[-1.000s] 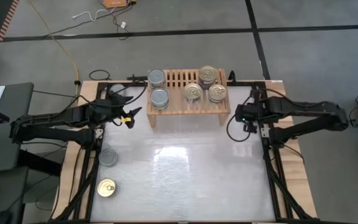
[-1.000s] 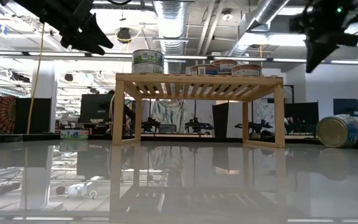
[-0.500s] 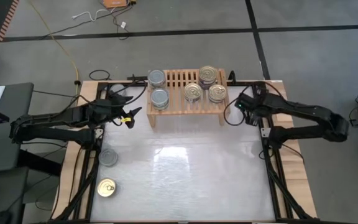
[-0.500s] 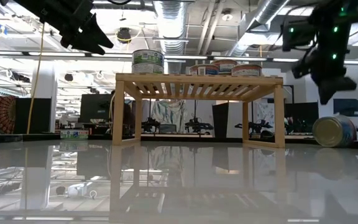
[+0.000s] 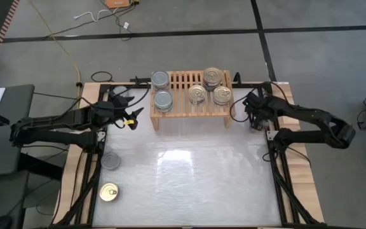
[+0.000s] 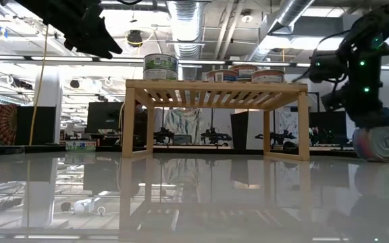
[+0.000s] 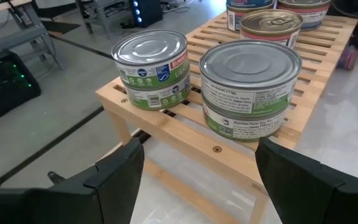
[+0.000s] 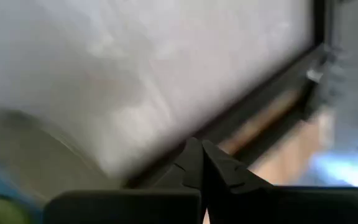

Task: Stack canned seafood by type on shelf
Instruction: Stack the blue-pink tuna can on top of the other blue-pink tuna can on the shelf

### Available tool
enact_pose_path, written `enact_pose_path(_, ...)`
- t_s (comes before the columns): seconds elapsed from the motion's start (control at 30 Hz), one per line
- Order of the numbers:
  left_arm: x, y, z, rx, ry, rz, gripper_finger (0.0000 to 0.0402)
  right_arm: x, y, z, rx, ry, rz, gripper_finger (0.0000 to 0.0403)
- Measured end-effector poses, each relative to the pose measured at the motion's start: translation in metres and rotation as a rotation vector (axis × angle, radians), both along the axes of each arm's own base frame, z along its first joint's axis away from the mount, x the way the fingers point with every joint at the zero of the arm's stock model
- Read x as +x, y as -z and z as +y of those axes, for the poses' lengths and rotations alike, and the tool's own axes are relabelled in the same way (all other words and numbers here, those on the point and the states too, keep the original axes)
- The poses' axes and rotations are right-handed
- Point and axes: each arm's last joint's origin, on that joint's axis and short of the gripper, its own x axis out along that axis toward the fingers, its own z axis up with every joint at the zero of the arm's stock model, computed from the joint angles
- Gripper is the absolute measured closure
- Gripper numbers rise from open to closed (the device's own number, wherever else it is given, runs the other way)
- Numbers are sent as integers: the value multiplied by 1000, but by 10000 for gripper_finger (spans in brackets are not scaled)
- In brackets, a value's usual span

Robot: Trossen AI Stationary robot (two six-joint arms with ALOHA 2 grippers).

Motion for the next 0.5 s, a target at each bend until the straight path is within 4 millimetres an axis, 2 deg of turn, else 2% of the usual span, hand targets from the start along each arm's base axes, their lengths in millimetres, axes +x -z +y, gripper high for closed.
enact_pose_path(0.27,0,0,0,-7,-4,-7,104,15,-8,22,182,-139,-79,379)
enact_pose_path(0.5,0,0,0,-14,-7,-14,104,18,-21,50,475,-228,-79,379)
